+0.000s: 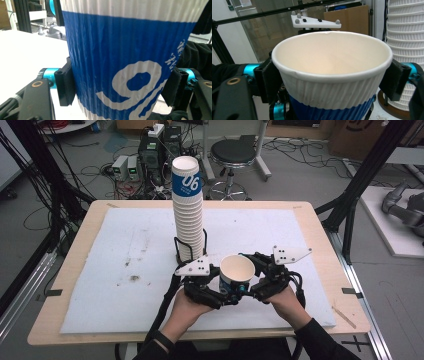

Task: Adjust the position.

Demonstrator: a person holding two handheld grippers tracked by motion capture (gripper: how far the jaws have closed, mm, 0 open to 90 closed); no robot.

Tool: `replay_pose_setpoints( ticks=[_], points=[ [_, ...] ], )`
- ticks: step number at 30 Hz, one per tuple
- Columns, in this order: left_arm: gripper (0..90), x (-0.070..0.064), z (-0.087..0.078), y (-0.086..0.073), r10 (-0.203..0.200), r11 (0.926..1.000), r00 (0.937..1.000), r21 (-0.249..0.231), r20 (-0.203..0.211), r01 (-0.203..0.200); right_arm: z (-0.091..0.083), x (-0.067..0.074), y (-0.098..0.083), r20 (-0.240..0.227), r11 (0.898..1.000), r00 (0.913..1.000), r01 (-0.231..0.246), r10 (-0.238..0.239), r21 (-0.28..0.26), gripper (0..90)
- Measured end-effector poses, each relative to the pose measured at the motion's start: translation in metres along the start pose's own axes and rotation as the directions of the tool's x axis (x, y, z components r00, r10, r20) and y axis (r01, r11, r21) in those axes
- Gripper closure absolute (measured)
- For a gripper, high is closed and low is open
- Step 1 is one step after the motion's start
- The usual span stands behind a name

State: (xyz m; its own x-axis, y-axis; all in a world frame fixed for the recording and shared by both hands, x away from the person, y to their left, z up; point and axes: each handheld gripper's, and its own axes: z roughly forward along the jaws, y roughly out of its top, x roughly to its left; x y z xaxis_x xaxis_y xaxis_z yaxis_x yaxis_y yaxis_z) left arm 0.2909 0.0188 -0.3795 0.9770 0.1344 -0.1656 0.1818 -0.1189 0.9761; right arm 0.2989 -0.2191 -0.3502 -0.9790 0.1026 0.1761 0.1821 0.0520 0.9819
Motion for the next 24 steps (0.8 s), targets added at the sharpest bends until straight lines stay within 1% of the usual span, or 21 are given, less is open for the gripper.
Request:
replay_pose_setpoints(
  ticks=[4, 5, 6, 8, 9, 10, 12, 13, 16, 19, 24],
  points=[
    [25.6, 0.000, -0.001, 0.000, 0.008, 1.0000, 0.9999, 0.003, -0.012, -0.008, 0.000, 0.000, 0.000, 0.001, 1.000, 1.0000, 0.005, -0.005, 0.001, 19.0],
    [17.6, 0.000, -0.002, 0.001, 0.010, 0.9999, 0.9996, 0.003, -0.028, -0.010, -0.001, 0.000, 0.000, 0.008, 1.000, 0.9999, 0.010, -0.010, 0.002, 19.1],
    [17.6, 0.000, -0.002, 0.001, 0.015, 0.9999, 0.9991, 0.004, -0.041, -0.014, -0.001, 0.000, 0.000, 0.008, 1.000, 0.9999, 0.010, -0.010, 0.002, 19.1],
    [15.5, 0.000, -0.004, 0.001, 0.025, 0.9997, 0.9986, 0.007, -0.046, -0.024, -0.002, -0.001, 0.001, 0.019, 1.000, 0.9997, 0.017, -0.017, 0.006, 19.3],
    [15.5, 0.000, -0.005, 0.002, 0.028, 0.9995, 0.9979, 0.013, -0.058, -0.028, -0.002, -0.001, 0.001, 0.019, 1.000, 0.9997, 0.017, -0.017, 0.006, 19.3],
    [13.2, 0.000, -0.006, 0.002, 0.037, 0.9991, 0.9965, 0.024, -0.074, -0.035, -0.004, -0.001, 0.001, 0.022, 1.000, 0.9996, 0.016, -0.016, 0.005, 19.4],
    [13.0, 0.000, -0.009, 0.001, 0.028, 0.9994, 0.9970, 0.022, -0.072, -0.026, -0.005, -0.002, 0.001, 0.025, 1.000, 0.9995, 0.017, -0.017, 0.002, 19.4],
    [13.0, 0.001, -0.011, 0.002, 0.034, 0.9991, 0.9965, 0.029, -0.077, -0.032, -0.005, -0.002, 0.001, 0.028, 1.000, 0.9994, 0.018, -0.018, 0.003, 19.5],
    [13.0, 0.001, -0.018, 0.003, 0.035, 0.9993, 0.9958, 0.020, -0.085, -0.033, -0.008, -0.003, 0.001, 0.038, 1.000, 0.9990, 0.022, -0.022, 0.002, 19.5],
    [13.0, 0.002, -0.026, 0.006, 0.036, 0.9993, 0.9946, 0.013, -0.097, -0.035, -0.011, -0.005, 0.001, 0.051, 0.999, 0.9982, 0.032, -0.032, 0.006, 19.6],
    [13.0, 0.004, -0.043, 0.008, 0.043, 0.9990, 0.9909, 0.015, -0.127, -0.042, -0.019, -0.007, 0.000, 0.078, 1.000, 0.9965, 0.030, -0.031, 0.007, 19.6]
  ],
)
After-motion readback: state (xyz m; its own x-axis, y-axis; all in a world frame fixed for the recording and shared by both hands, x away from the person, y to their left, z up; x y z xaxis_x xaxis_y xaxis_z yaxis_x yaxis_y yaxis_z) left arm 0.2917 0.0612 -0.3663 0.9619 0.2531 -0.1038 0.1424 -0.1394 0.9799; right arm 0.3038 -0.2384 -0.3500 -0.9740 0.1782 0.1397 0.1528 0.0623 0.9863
